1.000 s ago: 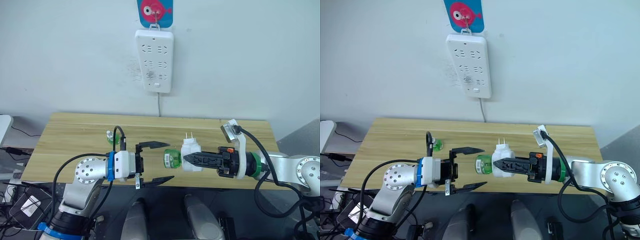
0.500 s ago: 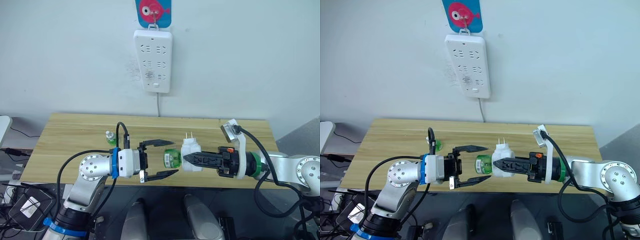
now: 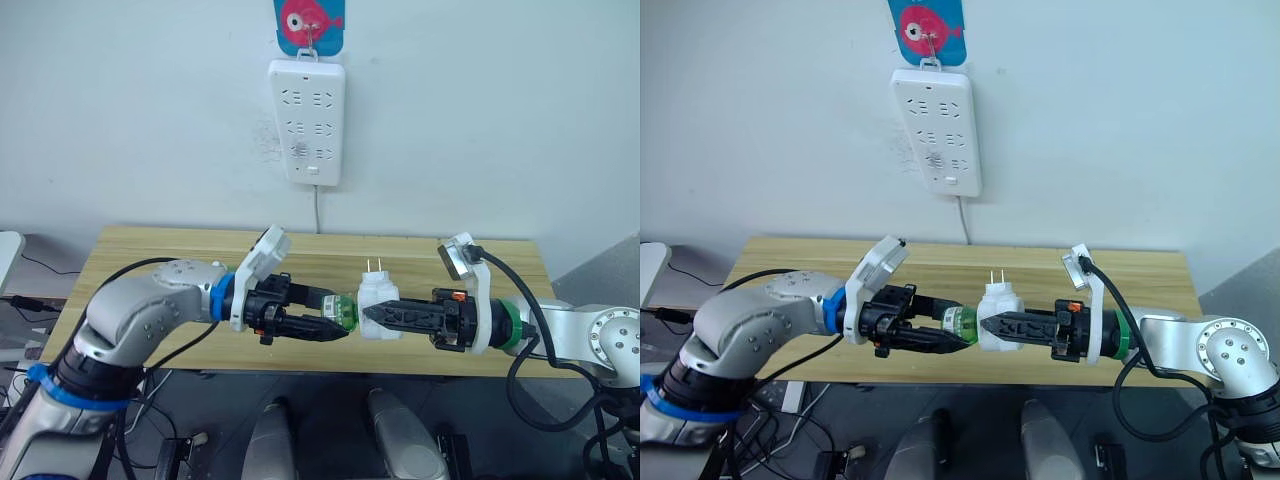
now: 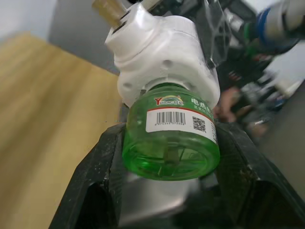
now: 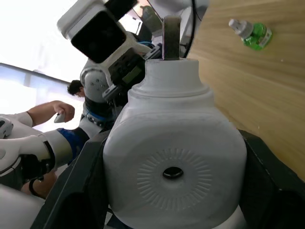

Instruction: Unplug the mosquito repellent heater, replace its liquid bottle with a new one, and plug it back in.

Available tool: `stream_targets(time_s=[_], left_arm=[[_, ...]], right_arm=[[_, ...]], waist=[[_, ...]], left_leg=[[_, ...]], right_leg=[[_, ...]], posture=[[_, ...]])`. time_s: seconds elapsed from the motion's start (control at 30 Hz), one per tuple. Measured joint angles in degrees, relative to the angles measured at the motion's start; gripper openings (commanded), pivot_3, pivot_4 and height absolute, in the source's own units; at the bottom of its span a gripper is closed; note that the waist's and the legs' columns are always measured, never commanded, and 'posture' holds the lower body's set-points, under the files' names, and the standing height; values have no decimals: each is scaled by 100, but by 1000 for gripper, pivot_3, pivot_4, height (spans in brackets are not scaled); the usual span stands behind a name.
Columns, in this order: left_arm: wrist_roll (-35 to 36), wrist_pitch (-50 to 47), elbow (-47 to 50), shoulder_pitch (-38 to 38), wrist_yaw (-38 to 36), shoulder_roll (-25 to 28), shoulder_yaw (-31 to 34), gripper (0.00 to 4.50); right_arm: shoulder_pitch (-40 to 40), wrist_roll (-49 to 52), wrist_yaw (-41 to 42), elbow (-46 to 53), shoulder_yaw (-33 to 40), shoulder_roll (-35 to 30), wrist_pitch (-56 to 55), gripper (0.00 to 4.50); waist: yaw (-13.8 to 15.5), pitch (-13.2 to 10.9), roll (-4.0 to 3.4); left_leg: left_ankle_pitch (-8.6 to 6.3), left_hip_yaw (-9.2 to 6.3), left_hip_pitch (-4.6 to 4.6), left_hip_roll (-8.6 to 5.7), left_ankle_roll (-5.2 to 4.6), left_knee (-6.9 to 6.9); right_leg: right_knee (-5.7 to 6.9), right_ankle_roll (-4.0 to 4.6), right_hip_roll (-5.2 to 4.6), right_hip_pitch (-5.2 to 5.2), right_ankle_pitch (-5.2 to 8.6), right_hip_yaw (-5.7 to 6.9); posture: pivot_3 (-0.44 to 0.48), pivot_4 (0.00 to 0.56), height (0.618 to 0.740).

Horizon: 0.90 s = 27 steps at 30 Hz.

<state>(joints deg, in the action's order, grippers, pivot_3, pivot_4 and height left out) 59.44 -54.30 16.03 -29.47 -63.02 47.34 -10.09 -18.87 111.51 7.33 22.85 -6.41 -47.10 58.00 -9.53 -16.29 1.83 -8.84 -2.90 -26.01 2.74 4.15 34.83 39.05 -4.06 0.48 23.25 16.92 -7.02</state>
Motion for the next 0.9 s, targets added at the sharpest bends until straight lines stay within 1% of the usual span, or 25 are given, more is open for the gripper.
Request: stream_targets(time_s=[0.07,0.17,0.47,0.67,0.7,0.77,0.83,0.9], left_arm=[[224,-410,-90,-99,15,-1,37,2285],[315,-649,-85,-96,22,0,87,2285],[149,-492,140,232,-18,6,151,2285],[-26,-314,176,295,160,-213,253,2285],[-167,-149,239,344,119,-214,253,3002],[-540,221,294,513,53,-162,252,3458],[-1273,981,380,907,-88,-77,182,4152],[-1737,1536,401,1190,-305,9,92,4167]], right_arm=[[9,0,10,32,-1,6,-2,3018],[24,0,7,81,-14,6,-2,3018],[155,-3,-1,189,-62,-3,-2,3018],[161,-5,-24,135,-2,-55,-58,3018],[161,-6,-35,131,-2,-55,-63,3018],[167,-15,-68,119,-1,-94,-35,3018],[185,-22,-109,50,4,-162,-12,3018],[182,-17,-113,51,5,-161,-9,3018]], waist=[[-12,0,0],[-2,0,0],[25,0,0],[26,0,0],[26,0,0],[25,0,-1],[26,0,-1],[38,0,-1]], left_leg=[[-1,-2,0,3,-2,-3],[-1,-13,1,9,-2,-12],[-1,-6,0,7,-2,-9],[-1,5,1,5,-2,2],[-1,5,1,5,-2,1],[-1,5,2,5,-2,-2],[-1,6,3,6,-2,-7],[-2,5,1,7,-2,-11]], right_leg=[[4,0,3,4,0,2],[6,0,9,6,0,11],[3,1,7,5,0,4],[3,2,4,3,-2,-8],[3,2,4,4,-2,-7],[3,3,4,5,-2,-7],[3,4,4,7,-2,-8],[1,4,4,8,-2,-7]], posture=[[-234,265,740],[-238,266,740],[-237,269,740],[-234,271,740],[-233,272,740],[-233,272,740],[-231,273,740],[-231,273,740]])
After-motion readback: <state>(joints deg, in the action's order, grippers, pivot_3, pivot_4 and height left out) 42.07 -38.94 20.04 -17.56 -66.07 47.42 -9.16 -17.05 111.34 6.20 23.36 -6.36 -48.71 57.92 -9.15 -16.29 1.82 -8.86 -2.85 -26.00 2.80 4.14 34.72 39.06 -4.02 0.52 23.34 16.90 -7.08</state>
